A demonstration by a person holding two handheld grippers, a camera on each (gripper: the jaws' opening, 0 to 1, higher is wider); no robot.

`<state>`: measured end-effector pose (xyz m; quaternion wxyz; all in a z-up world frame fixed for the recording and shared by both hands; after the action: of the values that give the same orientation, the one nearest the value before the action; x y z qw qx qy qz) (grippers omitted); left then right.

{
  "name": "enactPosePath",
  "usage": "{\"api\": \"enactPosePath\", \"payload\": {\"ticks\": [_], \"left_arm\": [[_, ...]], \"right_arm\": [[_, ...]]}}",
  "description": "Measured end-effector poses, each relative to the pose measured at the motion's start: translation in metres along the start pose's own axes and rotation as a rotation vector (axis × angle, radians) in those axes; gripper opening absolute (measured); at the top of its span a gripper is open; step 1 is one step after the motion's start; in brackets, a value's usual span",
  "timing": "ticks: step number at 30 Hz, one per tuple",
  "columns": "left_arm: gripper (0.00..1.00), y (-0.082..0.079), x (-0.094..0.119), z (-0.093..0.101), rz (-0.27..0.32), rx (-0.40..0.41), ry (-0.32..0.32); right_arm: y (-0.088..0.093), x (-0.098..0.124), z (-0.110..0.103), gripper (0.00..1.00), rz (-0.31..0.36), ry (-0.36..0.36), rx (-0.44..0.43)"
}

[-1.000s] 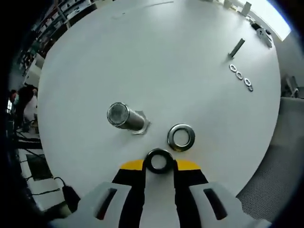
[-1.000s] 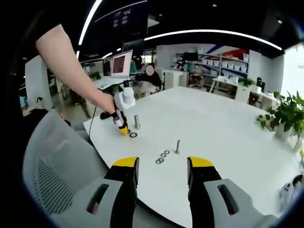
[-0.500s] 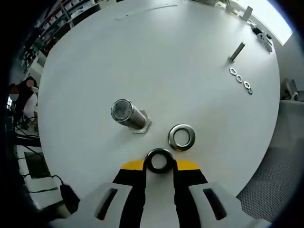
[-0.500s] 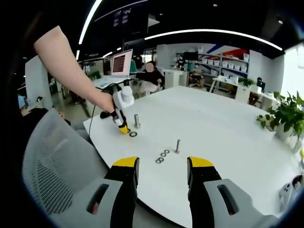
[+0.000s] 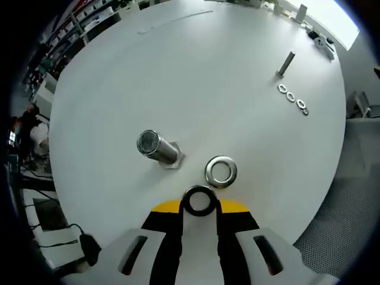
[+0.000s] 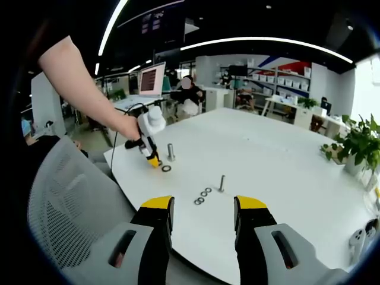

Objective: Place the washer onto the threaded stud by aligning its center hole with the stud, sliding it down to the base, and recovering from edge contact or off-axis alignment until the washer reaches the visible bottom stop.

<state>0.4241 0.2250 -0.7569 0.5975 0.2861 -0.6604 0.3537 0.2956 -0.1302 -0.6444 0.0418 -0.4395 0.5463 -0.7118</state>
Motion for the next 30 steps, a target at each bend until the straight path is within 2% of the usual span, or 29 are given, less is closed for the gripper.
{"api": "enactPosePath", "payload": {"ticks": [6,16,30], "left_arm": [[0.19,-0.002,0.019,-0.005,0.050,-0.023,-0.011],[0.19,-0.008,0.043,-0.012,0.100,-0.054,-0.030],[0.19,-0.036,0.063,-0.019,0.156,-0.082,-0.055]], "right_arm": [[0.000,0.000,0.000,0.42,0.000,-0.004,0.000],[0.000,-0.001,0.000,0.42,-0.001,-0.008,0.001],[-0.001,-0.001,0.000,0.42,0.003,-0.005,0.000]]}}
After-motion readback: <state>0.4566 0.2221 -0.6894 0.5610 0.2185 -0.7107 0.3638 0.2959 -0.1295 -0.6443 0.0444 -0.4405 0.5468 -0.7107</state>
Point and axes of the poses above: the point that each gripper's makers call its tool centre point, and the gripper's own axes: x roughly backward along the fingers, z roughly to its right, y roughly out of its underside, the point moved 9 cm from there along x, roughly backward along the fingers, and after that the axes turned 8 degrees about -z, right-handed, at the moved point
